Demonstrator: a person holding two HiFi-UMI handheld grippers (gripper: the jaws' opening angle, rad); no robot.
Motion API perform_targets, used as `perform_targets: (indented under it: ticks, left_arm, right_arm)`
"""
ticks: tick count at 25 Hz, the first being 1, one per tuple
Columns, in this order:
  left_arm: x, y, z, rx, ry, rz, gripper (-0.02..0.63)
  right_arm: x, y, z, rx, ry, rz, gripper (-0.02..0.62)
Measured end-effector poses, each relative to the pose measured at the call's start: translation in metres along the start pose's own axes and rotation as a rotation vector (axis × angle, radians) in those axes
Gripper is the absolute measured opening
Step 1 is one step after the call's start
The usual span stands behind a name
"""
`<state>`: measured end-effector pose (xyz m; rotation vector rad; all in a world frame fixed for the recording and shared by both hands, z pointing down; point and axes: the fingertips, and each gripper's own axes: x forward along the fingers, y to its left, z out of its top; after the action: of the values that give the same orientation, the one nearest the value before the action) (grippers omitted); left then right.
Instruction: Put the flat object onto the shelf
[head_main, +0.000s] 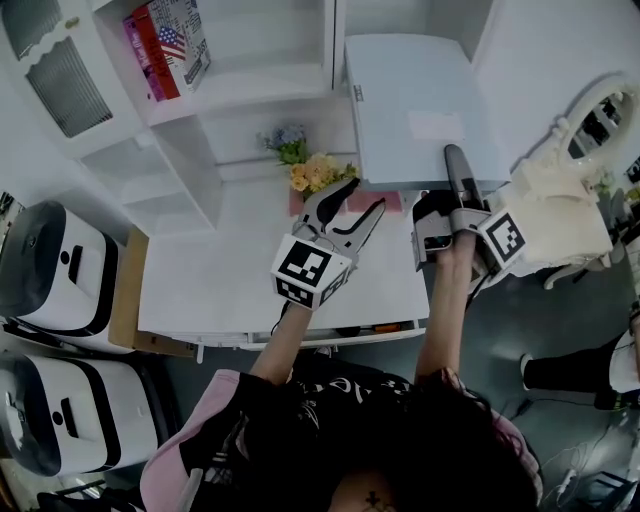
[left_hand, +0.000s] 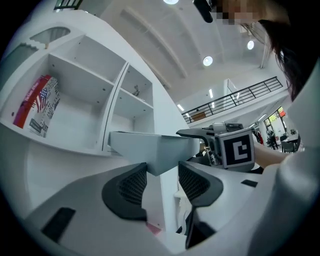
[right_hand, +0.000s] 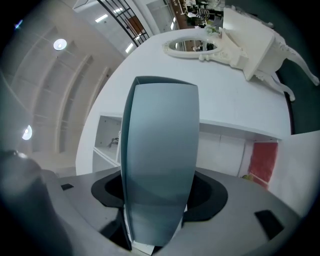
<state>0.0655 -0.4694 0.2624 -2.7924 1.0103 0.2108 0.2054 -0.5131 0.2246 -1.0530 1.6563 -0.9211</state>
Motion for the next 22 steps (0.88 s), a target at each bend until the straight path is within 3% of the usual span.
perform_targets:
  ticks: [3, 5, 9, 12, 16, 22]
  left_arm:
    - [0.003, 0.012, 0.003, -0.001, -0.011, 0.024, 0.207]
    - [0.006, 0.016, 0.014, 0.000, -0.062, 0.025, 0.207]
    - [0.020, 0.029, 0.031, 0.051, -0.092, -0.021, 0.215]
    - [0.031, 0.040, 0.034, 0.061, -0.103, -0.020, 0.247]
    - [0.040, 0.053, 0.033, 0.021, -0.133, 0.023, 0.247]
    - [0.050, 0.062, 0.042, 0.034, -0.174, 0.039, 0.247]
  right_arm:
    - [0.006, -0.002, -0.005, 0.011, 0.025, 0.005, 0.310]
    - [0.007, -0.005, -0.004, 0.050, 0.032, 0.013, 0.310]
    - [0.022, -0.008, -0.001, 0.098, 0.019, 0.027, 0.311]
    - [0.037, -0.008, 0.005, 0.085, 0.013, 0.034, 0.311]
    - [0.050, -0.009, 0.002, 0.047, 0.042, 0.063, 0.311]
    - [0.060, -0.002, 0.004, 0.028, 0.055, 0.127, 0.314]
